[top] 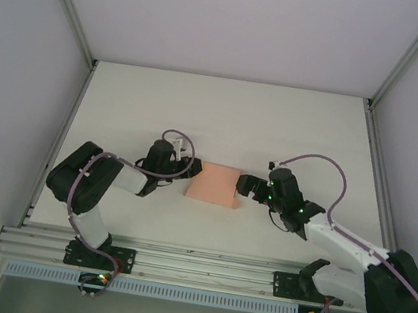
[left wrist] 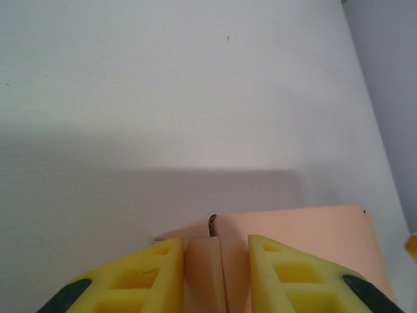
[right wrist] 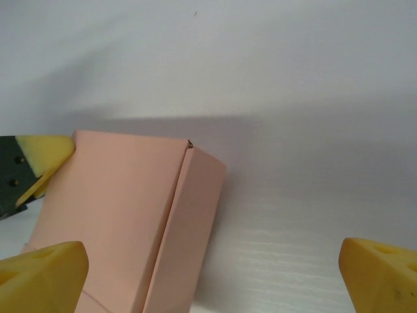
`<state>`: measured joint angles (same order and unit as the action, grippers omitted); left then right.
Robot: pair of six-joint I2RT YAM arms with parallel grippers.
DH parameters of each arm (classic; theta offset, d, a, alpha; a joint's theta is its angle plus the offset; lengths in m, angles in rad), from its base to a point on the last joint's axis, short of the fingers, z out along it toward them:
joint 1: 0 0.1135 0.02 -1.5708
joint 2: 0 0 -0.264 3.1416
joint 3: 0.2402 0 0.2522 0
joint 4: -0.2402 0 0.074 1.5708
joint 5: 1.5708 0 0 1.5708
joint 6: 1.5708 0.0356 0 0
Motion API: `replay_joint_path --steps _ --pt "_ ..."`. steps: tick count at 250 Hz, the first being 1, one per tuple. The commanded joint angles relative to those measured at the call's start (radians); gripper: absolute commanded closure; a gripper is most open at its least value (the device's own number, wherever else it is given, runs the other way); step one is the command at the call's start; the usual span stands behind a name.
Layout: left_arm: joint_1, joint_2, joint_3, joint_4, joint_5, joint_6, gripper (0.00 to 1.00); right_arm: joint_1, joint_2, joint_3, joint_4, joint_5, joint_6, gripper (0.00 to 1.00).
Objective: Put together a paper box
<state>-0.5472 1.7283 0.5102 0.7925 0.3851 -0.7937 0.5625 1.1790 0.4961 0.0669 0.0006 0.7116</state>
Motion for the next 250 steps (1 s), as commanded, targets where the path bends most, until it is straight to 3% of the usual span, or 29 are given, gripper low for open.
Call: replay_joint_path --steps 1,68,100,120,163,192,205,214,250 --pt "0.021 0.062 -0.069 0.020 -0.001 -0.038 0.74 -0.007 0.094 0.044 0.061 -0.152 0.061 0.00" --pt "0.041 0.128 -0.120 0.191 0.030 -0.087 0.75 -0.009 0.340 0.116 0.232 -0.351 0.098 0.02" --pt "0.044 0.148 -0.125 0.238 0.038 -0.100 0.75 -0.010 0.428 0.124 0.395 -0.455 0.155 0.12" --pt "0.043 0.146 -0.125 0.246 0.043 -0.098 0.75 -0.010 0.458 0.123 0.496 -0.493 0.190 0.24" --pt "0.043 0.098 -0.110 0.207 0.046 -0.068 0.70 -0.017 0.423 0.106 0.549 -0.487 0.221 0.42" --pt "0.044 0.024 -0.077 0.122 0.054 -0.021 0.48 -0.035 0.347 0.089 0.475 -0.451 0.212 0.48" --pt "0.044 -0.019 -0.056 0.073 0.055 0.011 0.26 -0.047 0.303 0.087 0.424 -0.441 0.196 0.49" --pt "0.043 -0.054 -0.040 0.031 0.054 0.037 0.01 -0.054 0.269 0.088 0.370 -0.427 0.187 0.49" --pt "0.026 -0.214 0.050 -0.212 0.002 0.201 0.00 -0.099 0.126 0.117 0.100 -0.349 0.178 0.53"
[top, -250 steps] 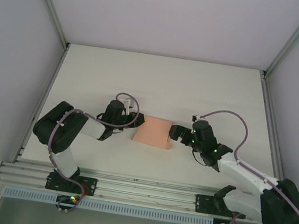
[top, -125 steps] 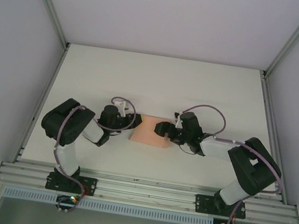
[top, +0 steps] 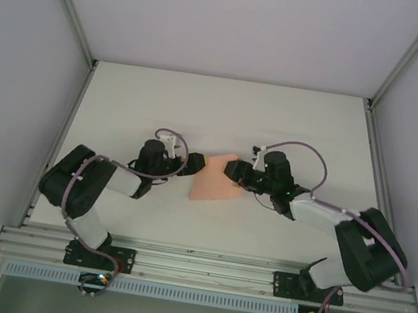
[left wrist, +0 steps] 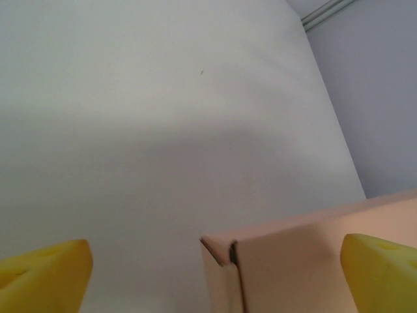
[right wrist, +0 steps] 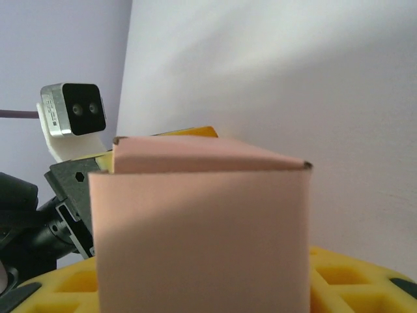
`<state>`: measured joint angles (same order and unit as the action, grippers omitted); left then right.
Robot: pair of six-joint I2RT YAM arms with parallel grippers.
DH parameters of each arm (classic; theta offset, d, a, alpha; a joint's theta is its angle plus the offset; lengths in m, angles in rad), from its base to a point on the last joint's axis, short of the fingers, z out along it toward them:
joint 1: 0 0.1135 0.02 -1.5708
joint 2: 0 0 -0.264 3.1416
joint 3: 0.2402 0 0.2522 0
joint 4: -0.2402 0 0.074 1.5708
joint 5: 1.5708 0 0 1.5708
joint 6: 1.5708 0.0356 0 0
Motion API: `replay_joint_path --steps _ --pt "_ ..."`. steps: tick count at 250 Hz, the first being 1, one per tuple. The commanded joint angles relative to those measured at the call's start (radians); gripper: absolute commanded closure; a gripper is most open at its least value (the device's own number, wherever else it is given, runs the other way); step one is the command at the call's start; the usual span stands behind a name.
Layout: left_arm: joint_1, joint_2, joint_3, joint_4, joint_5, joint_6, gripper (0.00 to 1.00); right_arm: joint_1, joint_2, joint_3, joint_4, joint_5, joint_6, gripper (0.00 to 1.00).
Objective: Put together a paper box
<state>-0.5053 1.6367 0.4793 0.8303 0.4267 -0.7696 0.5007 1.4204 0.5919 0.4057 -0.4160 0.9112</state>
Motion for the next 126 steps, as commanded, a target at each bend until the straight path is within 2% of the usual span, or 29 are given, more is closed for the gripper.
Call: replay_joint_path --steps 1,15,35,72,96,126 --pt "-0.018 -0.127 0.084 -0.259 -0.042 0.183 0.00 -0.039 -0.118 0.022 -0.245 0.068 -0.022 0.53" --pt "-0.039 -0.189 0.121 -0.371 -0.110 0.264 0.00 -0.062 -0.173 0.016 -0.289 0.070 -0.015 0.57" --pt "-0.090 -0.264 0.177 -0.510 -0.189 0.402 0.00 -0.095 -0.248 0.010 -0.338 0.065 -0.009 0.57" --pt "-0.246 -0.344 0.210 -0.605 -0.246 0.732 0.00 -0.168 -0.346 0.054 -0.539 0.095 0.053 0.53" --pt "-0.368 -0.343 0.210 -0.614 -0.348 0.941 0.00 -0.233 -0.361 0.083 -0.614 0.011 0.136 0.54" --pt "-0.478 -0.321 0.223 -0.592 -0.440 1.094 0.00 -0.305 -0.332 0.104 -0.637 -0.151 0.257 0.61"
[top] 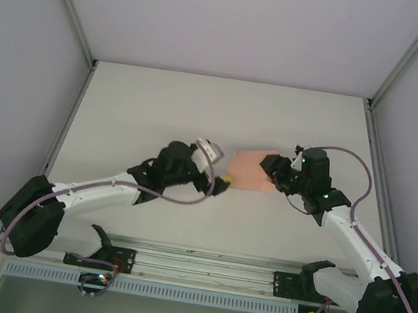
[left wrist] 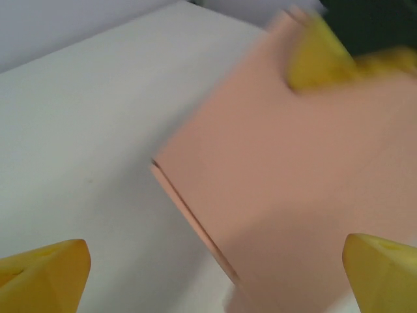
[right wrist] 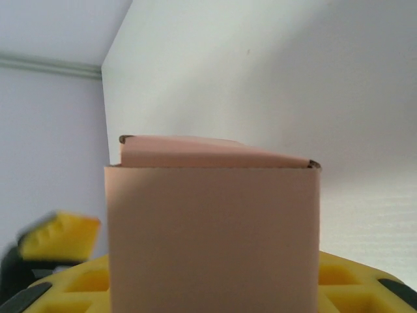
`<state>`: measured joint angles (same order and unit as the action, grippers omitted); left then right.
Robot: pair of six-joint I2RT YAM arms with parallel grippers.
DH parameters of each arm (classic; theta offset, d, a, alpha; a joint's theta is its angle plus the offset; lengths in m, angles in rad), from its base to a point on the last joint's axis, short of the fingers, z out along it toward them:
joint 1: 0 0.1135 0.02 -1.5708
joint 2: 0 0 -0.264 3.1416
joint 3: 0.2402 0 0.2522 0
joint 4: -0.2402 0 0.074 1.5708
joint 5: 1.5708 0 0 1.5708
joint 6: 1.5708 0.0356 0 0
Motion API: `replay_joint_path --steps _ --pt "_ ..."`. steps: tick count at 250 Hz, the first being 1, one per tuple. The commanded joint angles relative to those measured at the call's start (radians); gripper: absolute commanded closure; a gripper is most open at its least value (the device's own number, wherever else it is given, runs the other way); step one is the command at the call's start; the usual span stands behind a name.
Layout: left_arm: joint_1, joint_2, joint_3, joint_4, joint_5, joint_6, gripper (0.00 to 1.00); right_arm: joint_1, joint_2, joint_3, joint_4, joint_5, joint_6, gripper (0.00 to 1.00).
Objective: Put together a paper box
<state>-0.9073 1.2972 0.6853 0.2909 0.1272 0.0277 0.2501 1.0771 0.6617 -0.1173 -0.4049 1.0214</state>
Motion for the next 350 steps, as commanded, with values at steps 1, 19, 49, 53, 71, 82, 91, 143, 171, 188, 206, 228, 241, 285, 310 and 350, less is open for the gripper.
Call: replay_joint_path --steps 1,19,49,53,71,82,91,143,171,188,206,228,241,285,310,350 --pt "-0.079 0.020 0.016 -0.051 -0.142 0.301 0.00 -0.057 0.013 0.035 -0.117 -0.168 0.149 0.61" --pt "-0.112 0.034 0.014 -0.009 -0.161 0.359 0.00 -0.082 0.048 0.057 -0.148 -0.243 0.191 0.62" --pt "-0.134 0.076 0.027 0.032 -0.200 0.425 0.00 -0.089 0.091 0.083 -0.164 -0.308 0.213 0.62" --pt "-0.136 0.082 0.030 0.033 -0.208 0.433 0.00 -0.089 0.094 0.086 -0.163 -0.313 0.213 0.62" --pt "-0.147 0.115 0.046 0.034 -0.236 0.469 0.00 -0.089 0.108 0.104 -0.183 -0.332 0.220 0.62" --pt "-0.155 0.134 0.052 0.042 -0.263 0.487 0.00 -0.089 0.115 0.112 -0.193 -0.340 0.221 0.62" --pt "-0.160 0.147 0.057 0.054 -0.282 0.501 0.00 -0.091 0.119 0.118 -0.201 -0.347 0.221 0.62" --pt "-0.174 0.169 0.039 0.163 -0.327 0.531 0.00 -0.094 0.133 0.112 -0.196 -0.380 0.246 0.60" --pt "-0.175 0.158 0.022 0.216 -0.328 0.533 0.09 -0.094 0.152 0.104 -0.197 -0.412 0.244 0.59" --pt "-0.175 0.155 0.016 0.236 -0.341 0.539 0.17 -0.094 0.163 0.099 -0.195 -0.432 0.249 0.59" --pt "-0.175 0.155 0.014 0.242 -0.353 0.553 0.27 -0.093 0.167 0.095 -0.190 -0.443 0.250 0.57" --pt "-0.175 0.152 0.014 0.234 -0.350 0.561 0.39 -0.094 0.163 0.094 -0.183 -0.445 0.242 0.50" --pt "-0.176 0.146 0.012 0.231 -0.341 0.561 0.42 -0.094 0.161 0.102 -0.200 -0.438 0.218 0.50" --pt "-0.164 0.127 0.011 0.183 -0.289 0.553 0.56 -0.104 0.138 0.109 -0.184 -0.351 0.131 0.31" --pt "-0.139 0.115 0.037 0.078 -0.229 0.528 0.58 -0.107 0.104 0.128 -0.149 -0.210 -0.036 0.21" --pt "-0.090 0.099 0.100 -0.160 -0.114 0.485 0.59 -0.107 -0.001 0.147 -0.075 0.008 -0.415 0.00"
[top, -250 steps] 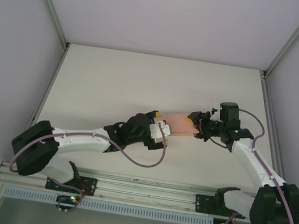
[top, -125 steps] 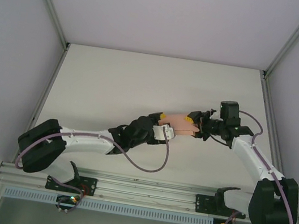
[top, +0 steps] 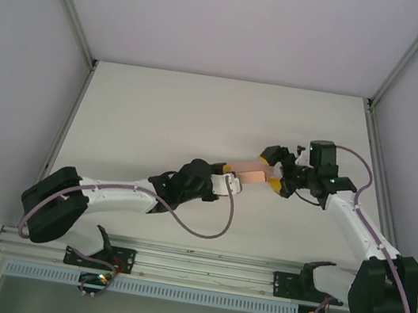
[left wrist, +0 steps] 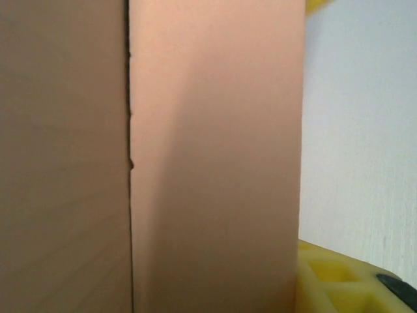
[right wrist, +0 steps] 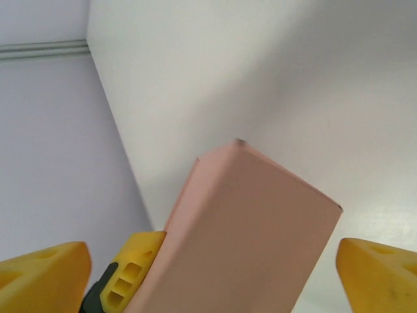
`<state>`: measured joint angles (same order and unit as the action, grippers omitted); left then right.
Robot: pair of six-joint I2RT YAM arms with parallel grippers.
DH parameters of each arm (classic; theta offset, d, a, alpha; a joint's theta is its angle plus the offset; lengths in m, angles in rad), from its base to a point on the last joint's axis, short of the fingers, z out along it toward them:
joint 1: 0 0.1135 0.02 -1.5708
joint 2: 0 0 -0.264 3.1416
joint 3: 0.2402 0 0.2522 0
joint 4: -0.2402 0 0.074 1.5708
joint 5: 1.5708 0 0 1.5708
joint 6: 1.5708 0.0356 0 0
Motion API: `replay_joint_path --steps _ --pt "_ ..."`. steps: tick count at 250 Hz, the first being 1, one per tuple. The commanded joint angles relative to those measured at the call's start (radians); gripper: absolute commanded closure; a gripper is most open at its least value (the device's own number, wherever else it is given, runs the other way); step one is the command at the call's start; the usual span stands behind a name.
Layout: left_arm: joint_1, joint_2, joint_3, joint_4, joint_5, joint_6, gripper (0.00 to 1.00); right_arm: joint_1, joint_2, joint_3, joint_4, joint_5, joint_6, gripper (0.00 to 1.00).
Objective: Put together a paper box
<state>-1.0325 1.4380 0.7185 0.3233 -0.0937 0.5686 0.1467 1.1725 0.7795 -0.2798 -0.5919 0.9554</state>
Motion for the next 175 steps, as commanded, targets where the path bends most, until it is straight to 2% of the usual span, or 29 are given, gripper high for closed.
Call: replay_joint_path --steps 1,21,34,55,82,117,175 --pt "0.038 -0.042 0.068 -0.200 0.112 -0.056 0.59 -0.003 -0.099 0.027 0.092 0.197 -0.360 0.00" --pt "0.077 -0.050 0.101 -0.323 0.206 -0.084 0.58 -0.002 -0.155 -0.013 0.168 0.229 -0.496 0.00" --pt "0.115 -0.048 0.123 -0.399 0.290 -0.095 0.58 -0.001 -0.179 -0.040 0.231 0.144 -0.630 0.00" --pt "0.177 -0.034 0.161 -0.517 0.408 -0.100 0.58 0.006 -0.177 -0.036 0.230 0.009 -0.746 0.02" --pt "0.202 0.001 0.208 -0.607 0.394 -0.089 0.59 0.052 -0.132 0.013 0.129 -0.049 -0.873 0.08" --pt "0.201 0.082 0.283 -0.777 0.387 -0.022 0.57 0.125 -0.066 0.067 0.010 0.054 -0.993 0.15" --pt "0.202 0.203 0.382 -0.898 0.373 -0.006 0.57 0.179 0.028 0.114 -0.092 0.138 -1.058 0.34"
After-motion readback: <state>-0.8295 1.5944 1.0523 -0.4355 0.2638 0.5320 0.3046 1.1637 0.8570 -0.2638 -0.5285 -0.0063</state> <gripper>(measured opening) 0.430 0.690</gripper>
